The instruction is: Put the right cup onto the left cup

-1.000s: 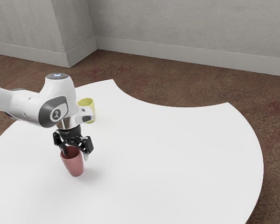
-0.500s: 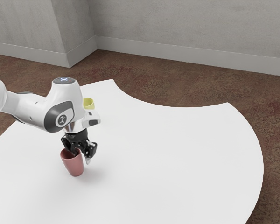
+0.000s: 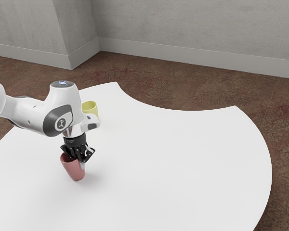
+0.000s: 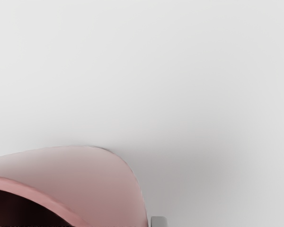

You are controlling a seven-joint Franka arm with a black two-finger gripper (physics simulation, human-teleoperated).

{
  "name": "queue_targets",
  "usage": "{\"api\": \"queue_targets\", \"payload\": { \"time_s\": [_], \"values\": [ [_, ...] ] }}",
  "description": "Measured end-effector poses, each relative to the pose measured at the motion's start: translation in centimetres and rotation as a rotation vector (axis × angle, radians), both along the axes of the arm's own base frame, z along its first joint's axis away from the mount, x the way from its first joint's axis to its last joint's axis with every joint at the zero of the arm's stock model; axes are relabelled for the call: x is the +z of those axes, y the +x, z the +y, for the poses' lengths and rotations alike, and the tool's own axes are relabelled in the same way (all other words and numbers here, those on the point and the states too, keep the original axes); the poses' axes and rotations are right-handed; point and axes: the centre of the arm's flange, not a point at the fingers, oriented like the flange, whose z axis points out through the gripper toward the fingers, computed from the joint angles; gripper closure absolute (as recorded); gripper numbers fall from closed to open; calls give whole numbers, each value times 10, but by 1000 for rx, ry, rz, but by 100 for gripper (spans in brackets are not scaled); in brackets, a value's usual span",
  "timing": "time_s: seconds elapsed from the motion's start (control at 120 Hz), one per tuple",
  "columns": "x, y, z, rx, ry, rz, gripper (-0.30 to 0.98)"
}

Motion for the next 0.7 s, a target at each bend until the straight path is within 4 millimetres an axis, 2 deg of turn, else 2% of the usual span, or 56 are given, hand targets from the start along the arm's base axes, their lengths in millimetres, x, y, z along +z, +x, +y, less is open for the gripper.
{"api": "queue_targets", "payload": {
  "time_s": [0.075,0.233,0.3,0.467,0.567,0.7],
  "values": [
    [8,0,0,1,0,-11,77],
    [38,-1,0,6,-2,-41,78],
    [61,7,1,6,-1,-59,78],
    [137,29,11,4,2,-94,78],
    [165,33,20,4,2,-74,78],
    [196,38,42,26,2,-50,78]
  ]
}}
